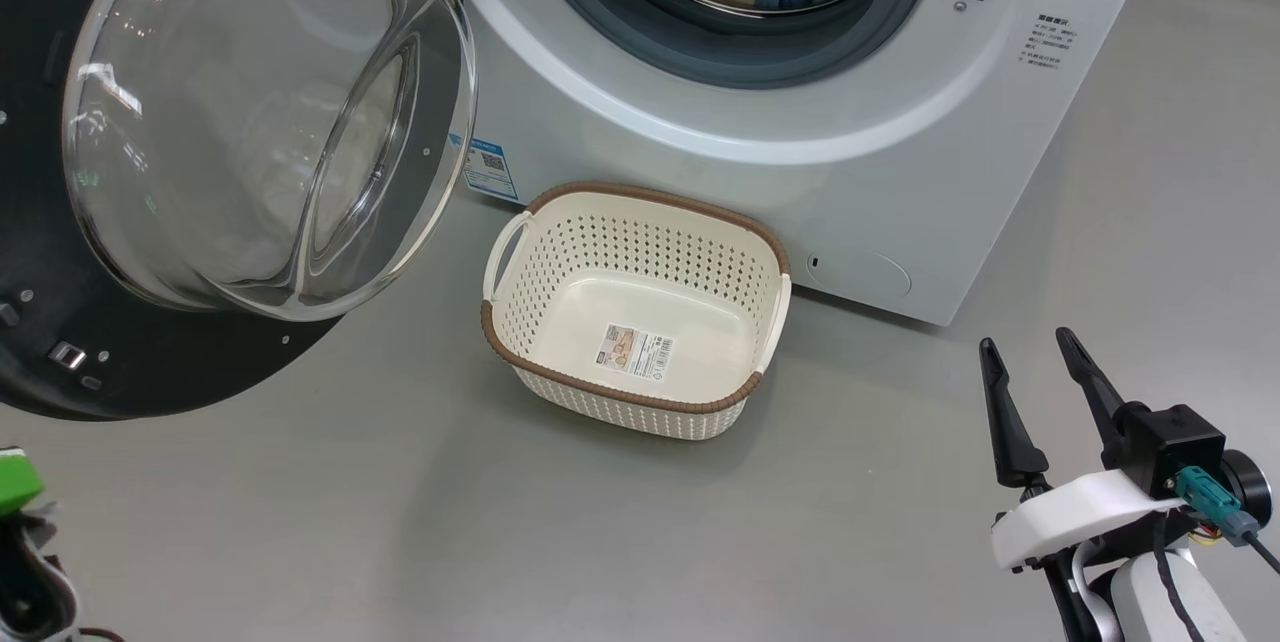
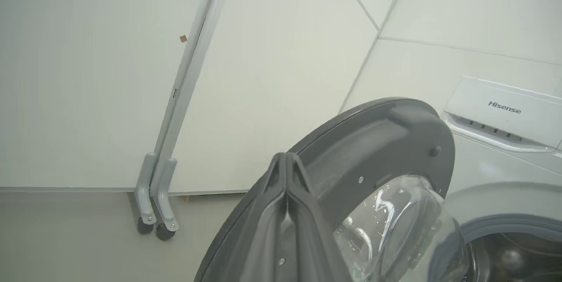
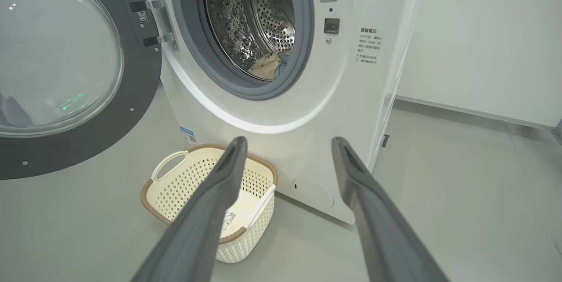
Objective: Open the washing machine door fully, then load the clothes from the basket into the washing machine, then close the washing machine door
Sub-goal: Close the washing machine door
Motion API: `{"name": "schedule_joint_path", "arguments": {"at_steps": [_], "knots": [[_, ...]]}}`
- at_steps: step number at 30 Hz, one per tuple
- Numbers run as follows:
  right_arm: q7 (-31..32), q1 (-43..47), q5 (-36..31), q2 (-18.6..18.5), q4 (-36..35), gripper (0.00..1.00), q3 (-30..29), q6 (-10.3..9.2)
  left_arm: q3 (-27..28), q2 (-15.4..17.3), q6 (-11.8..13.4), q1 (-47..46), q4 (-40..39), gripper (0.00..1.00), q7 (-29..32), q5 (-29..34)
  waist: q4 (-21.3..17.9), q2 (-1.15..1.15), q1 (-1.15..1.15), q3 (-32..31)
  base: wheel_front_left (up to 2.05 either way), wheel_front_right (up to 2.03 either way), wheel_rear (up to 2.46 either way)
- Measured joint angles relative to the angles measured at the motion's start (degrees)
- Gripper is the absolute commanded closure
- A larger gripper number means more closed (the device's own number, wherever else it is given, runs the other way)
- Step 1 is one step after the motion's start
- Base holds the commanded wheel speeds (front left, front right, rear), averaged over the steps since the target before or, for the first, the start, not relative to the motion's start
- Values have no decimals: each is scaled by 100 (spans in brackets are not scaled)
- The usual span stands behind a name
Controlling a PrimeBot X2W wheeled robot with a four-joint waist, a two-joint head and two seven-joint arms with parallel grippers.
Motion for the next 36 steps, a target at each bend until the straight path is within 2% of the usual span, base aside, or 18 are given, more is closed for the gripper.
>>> {"name": "schedule_joint_path", "arguments": {"at_steps": [6, 19, 23, 27, 32, 36], "knots": [[0, -52, 18, -1, -8, 0, 19, 0, 689, 77, -152, -488, 405, 100, 54, -1205, -21, 0, 0, 38, 0, 0, 0], [2, -174, 19, -67, -55, 0, 30, 1, 1761, 616, -136, -1660, 1549, 100, 1352, -3618, -190, 0, 0, 268, 0, 0, 0], [21, -181, 19, -88, -64, 0, 23, 1, 2018, 851, 16, -1939, 1792, 100, 1722, -4120, -246, 0, 0, 330, 0, 0, 0], [27, -204, 19, -124, -82, 0, 8, 1, 2111, 1071, 190, -2055, 2092, 100, 2111, -4322, -298, 0, 0, 398, 0, 0, 0], [59, -256, 19, -204, -115, 0, -7, 1, 2224, 1168, 503, -2225, 2490, 100, 2471, -4603, -353, 0, 0, 469, 0, 0, 0], [63, -298, 19, -218, -157, 0, -7, 1, 2331, 1350, 514, -2242, 2660, 100, 2631, -4731, -398, 0, 0, 522, 0, 0, 0]]}}
